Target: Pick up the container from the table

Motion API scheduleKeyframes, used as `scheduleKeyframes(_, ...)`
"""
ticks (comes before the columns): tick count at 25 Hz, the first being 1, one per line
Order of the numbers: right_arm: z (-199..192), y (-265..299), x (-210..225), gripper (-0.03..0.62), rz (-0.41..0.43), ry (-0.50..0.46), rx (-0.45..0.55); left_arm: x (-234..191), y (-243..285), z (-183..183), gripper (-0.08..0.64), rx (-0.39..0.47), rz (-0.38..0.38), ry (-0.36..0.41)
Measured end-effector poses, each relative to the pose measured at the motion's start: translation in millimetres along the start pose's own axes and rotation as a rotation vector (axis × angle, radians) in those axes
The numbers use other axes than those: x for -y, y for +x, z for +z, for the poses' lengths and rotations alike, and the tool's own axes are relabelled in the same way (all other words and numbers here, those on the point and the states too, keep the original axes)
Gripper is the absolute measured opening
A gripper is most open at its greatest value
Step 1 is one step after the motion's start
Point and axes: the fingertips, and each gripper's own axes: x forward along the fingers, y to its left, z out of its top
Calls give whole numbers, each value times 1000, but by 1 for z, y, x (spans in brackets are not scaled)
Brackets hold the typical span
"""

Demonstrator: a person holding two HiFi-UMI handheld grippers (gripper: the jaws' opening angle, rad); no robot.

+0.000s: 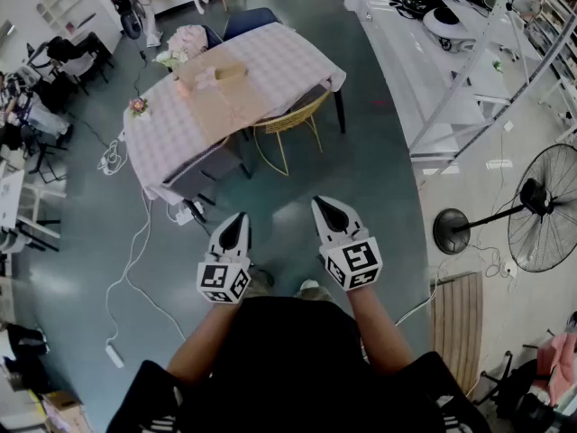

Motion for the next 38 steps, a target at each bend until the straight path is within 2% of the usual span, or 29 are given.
scheduleKeyframes(2,1,6,-2,-3,14,61,15,-8,0,8,5,30,11,-14)
scheduleKeyframes(4,1,12,-4,-2,24,83,9,-17,-2,12,5,46,26,-22)
scheduleKeyframes(7,-2,21,-8,-2,20,54,-23,-35,-6,12,6,38,58,-50)
scheduleKeyframes(10,-3,32,-10,-2,38,78,-34,-48,-11,13,6,37,80,-75)
scheduleKeyframes(15,-8,42,-20,0,77,17,-75,-58,-17,8,9,38,101,-92)
scheduleKeyframes(16,-9,42,-23,2,87,10,-80,-59,-17,6,28,33,101,-98)
scheduleKeyframes(17,-10,42,-25,26,93,-5,-85,-60,-16,4,96,27,100,-106)
scheduleKeyframes(19,-14,42,-26,137,101,-29,-102,-60,-11,0,137,20,97,-124)
scheduleKeyframes(20,-16,42,-25,155,104,-30,-111,-59,-9,-2,155,20,98,-130)
scheduleKeyframes(26,-27,48,-27,166,136,-4,-136,-53,1,-10,166,-6,72,-132)
scheduleKeyframes(33,-35,91,3,166,111,25,-154,-75,55,-8,166,-11,32,-129)
scheduleKeyframes(38,-31,146,45,166,72,26,-191,-102,128,-9,166,-31,-16,-178)
